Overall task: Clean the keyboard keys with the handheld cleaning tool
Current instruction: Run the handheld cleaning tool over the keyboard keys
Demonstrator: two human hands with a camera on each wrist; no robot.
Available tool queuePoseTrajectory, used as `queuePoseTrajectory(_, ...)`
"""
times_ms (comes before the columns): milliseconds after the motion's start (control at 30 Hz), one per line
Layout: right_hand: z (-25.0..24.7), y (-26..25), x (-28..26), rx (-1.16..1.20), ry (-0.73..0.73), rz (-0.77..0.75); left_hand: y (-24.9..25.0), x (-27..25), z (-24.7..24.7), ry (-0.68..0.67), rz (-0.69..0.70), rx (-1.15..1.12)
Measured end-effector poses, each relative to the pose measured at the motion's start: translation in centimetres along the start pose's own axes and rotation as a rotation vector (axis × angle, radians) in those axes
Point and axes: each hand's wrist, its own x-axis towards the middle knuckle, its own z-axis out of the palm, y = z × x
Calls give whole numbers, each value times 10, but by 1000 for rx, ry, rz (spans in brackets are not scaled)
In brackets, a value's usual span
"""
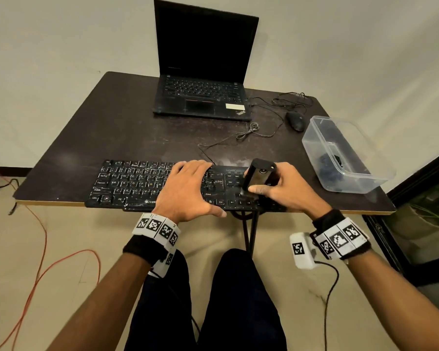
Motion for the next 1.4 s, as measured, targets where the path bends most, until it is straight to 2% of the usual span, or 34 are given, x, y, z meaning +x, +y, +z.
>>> queuePoseTrajectory(100, -2, -3, 1, -33, -152, -47, 0, -1, 1, 9, 0, -5)
queuePoseTrajectory(167, -6, -6, 2, -39, -201, -47, 0, -1, 0, 5, 1, -2)
queuePoseTrajectory(300, -13, -1, 10, -105, -127, -39, 1, -1, -1, 6, 7, -15)
queuePoseTrajectory(467, -3, -2, 0, -99, -220, -105, -1, 1, 2, 25, 10, -12)
queuePoseTrajectory(600, -11, 3, 4, -130, -103, -77, -2, 2, 4, 9, 10, 7)
queuePoseTrajectory(733, -9, -1, 3, -136, -234, -112, -3, 2, 3, 6, 5, 11)
queuePoseTrajectory(867, -20, 3, 10, -89, -197, -88, -3, 2, 4, 4, 10, 21)
queuePoseTrajectory(1000, -5, 2, 6, 3, -342, -161, -4, 2, 4, 9, 8, 15)
queuePoseTrajectory(1133, -14, 5, 19, 19, -289, -118, -5, 2, 5, 7, 9, 14)
queuePoseTrajectory(1300, -8, 0, 25, -10, -393, -146, -6, 2, 6, 12, 3, 9)
queuePoseTrajectory(1400, -19, 1, 32, 16, -343, -109, -6, 3, 6, 13, 4, 11)
